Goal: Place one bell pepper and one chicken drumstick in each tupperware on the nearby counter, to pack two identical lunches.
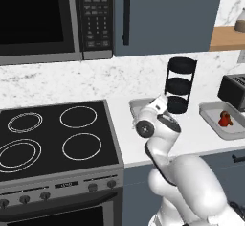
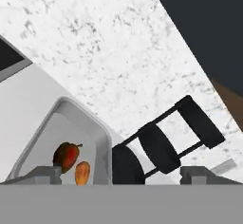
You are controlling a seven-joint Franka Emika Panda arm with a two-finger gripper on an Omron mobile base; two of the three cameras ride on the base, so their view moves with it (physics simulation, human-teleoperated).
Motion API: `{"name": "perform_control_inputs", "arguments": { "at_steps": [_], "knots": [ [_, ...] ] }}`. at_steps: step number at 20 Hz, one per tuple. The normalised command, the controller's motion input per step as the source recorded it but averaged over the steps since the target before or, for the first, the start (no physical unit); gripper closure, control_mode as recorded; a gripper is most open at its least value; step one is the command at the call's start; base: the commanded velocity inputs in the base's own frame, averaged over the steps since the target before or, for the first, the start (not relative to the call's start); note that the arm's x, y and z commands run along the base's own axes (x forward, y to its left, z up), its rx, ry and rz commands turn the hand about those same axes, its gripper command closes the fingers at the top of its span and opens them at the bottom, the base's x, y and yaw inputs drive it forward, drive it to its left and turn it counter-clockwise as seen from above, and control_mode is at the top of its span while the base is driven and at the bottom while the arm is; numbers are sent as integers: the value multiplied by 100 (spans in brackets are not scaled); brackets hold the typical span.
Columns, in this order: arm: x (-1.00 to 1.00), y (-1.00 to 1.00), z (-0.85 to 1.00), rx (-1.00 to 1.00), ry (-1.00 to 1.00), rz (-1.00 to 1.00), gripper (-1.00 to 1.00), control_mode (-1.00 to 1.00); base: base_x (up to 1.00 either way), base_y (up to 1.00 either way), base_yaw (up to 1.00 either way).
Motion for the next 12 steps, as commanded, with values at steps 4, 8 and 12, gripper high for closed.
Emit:
{"name": "perform_control_inputs", "arguments": {
  "at_steps": [4, 8, 12],
  "knots": [
    [-66, 76, 94, -19, -20, 0, -100, -100, 0, 0, 0],
    [-75, 79, 82, -17, -10, 0, -100, -100, 0, 0, 0],
    [-86, 71, 65, -16, -1, 0, -100, -100, 0, 0, 0]
  ]
}}
